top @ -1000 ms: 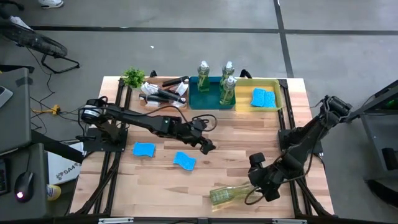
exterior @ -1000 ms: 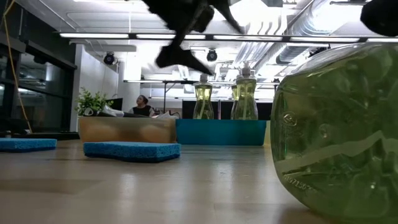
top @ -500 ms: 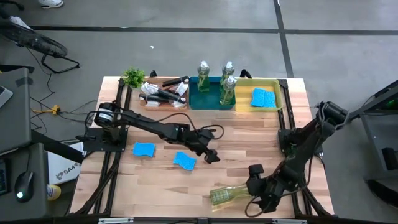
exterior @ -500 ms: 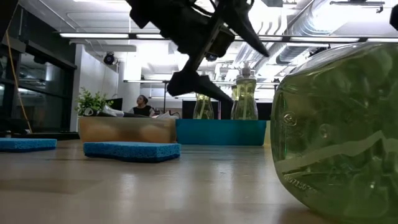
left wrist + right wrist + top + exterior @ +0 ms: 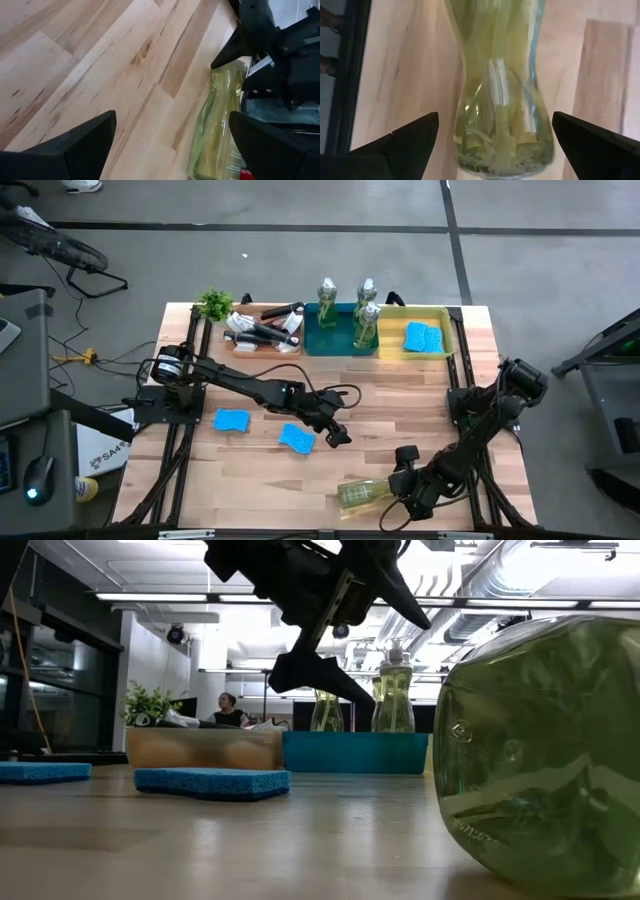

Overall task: Pick & Place Kitchen Sink Supplies
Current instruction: Put the green dishwashing liquid bottle into the blue bin

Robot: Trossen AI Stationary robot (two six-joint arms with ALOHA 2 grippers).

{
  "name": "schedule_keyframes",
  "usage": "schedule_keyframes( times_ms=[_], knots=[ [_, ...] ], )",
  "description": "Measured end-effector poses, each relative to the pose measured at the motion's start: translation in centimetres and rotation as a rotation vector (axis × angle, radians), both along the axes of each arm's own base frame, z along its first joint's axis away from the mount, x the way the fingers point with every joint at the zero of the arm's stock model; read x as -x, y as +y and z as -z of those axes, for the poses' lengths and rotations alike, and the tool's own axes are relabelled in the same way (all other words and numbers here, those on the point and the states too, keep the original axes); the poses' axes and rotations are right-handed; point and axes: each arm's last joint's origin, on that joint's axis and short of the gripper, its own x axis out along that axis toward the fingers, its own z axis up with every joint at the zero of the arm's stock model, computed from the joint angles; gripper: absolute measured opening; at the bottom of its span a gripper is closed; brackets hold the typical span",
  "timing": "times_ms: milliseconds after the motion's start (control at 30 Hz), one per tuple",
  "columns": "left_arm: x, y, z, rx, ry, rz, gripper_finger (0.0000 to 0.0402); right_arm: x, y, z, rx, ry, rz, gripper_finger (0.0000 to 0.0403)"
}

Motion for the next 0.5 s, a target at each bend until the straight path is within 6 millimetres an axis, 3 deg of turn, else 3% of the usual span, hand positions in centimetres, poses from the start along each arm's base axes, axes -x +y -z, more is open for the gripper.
schedule_keyframes(
  times_ms=[300,500],
  knots=[
    [0.18,-0.03,0.21,0.008,0.030,0.015,0.0381,-0.32,-0.03,1.01,0.018,0.028,0.014,0.0384],
    [0.37,-0.09,0.36,0.026,0.057,0.040,0.0381,-0.80,-0.46,1.02,-0.001,0.041,0.060,0.0348]
  ],
)
